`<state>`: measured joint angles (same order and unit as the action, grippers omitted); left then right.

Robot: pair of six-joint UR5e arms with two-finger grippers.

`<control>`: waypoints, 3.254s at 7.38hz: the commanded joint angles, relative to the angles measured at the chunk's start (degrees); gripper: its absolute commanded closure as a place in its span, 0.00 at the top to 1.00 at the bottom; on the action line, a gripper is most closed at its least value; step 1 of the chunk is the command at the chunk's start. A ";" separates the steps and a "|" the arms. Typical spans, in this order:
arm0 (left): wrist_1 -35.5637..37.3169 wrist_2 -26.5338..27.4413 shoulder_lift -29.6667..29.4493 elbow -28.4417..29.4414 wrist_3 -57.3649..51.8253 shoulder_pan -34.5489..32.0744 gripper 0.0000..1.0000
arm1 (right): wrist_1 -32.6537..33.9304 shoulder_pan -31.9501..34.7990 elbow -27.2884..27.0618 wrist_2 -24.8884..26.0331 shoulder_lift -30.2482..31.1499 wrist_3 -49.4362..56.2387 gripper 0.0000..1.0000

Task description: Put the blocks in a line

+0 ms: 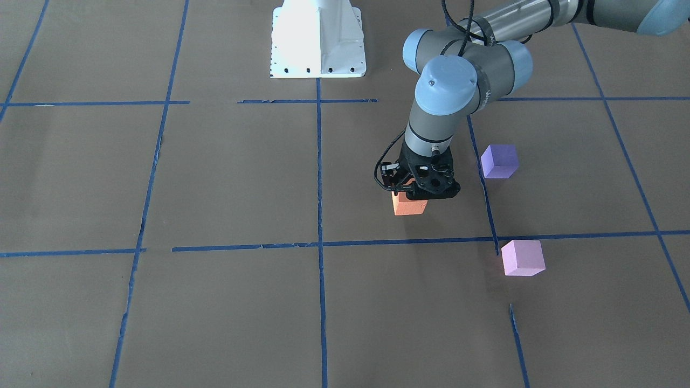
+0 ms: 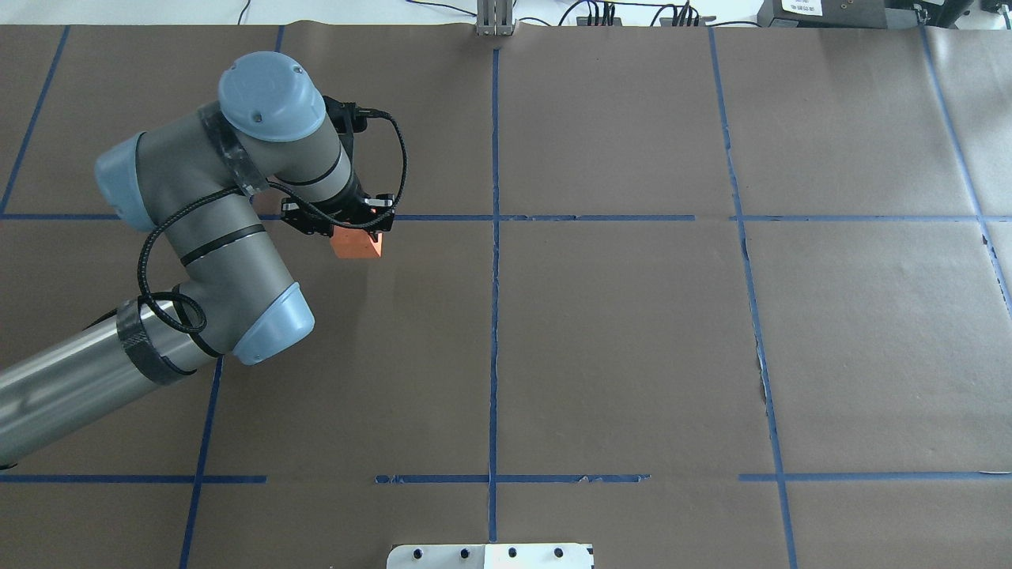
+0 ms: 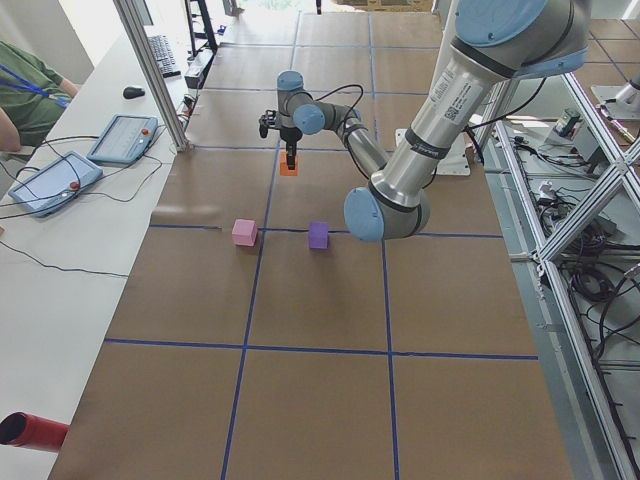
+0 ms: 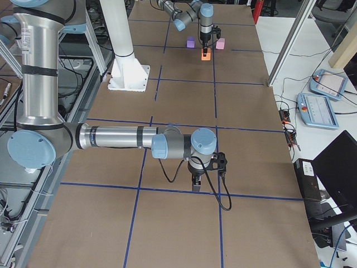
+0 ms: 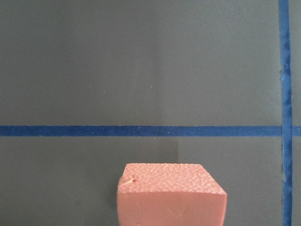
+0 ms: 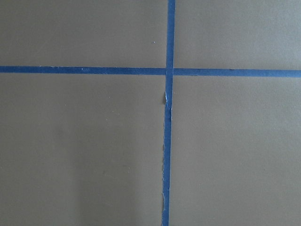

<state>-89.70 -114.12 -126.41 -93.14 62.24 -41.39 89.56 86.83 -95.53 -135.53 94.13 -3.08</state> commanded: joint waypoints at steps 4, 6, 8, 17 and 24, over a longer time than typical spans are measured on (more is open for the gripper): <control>-2.59 -5.05 9.95 -0.37 -11.33 -8.52 0.00 | 0.00 0.00 0.00 0.00 0.00 0.00 1.00; -2.68 -5.14 12.50 -0.29 -16.78 -9.49 0.00 | 0.00 0.00 0.00 0.00 0.00 0.00 1.00; -2.85 -7.60 14.61 -0.20 -17.50 -9.50 0.00 | 0.00 0.00 0.00 0.00 0.00 0.00 1.00; -4.43 -11.65 16.73 2.79 -18.21 -10.11 0.39 | 0.00 -0.08 0.00 0.00 0.00 0.00 1.00; -4.88 -11.47 15.94 1.74 -18.29 -12.29 1.00 | 0.00 0.00 0.00 0.00 0.00 0.00 1.00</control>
<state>-94.73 -125.69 -110.06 -90.71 44.12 -52.09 89.56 86.83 -95.54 -135.53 94.13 -3.08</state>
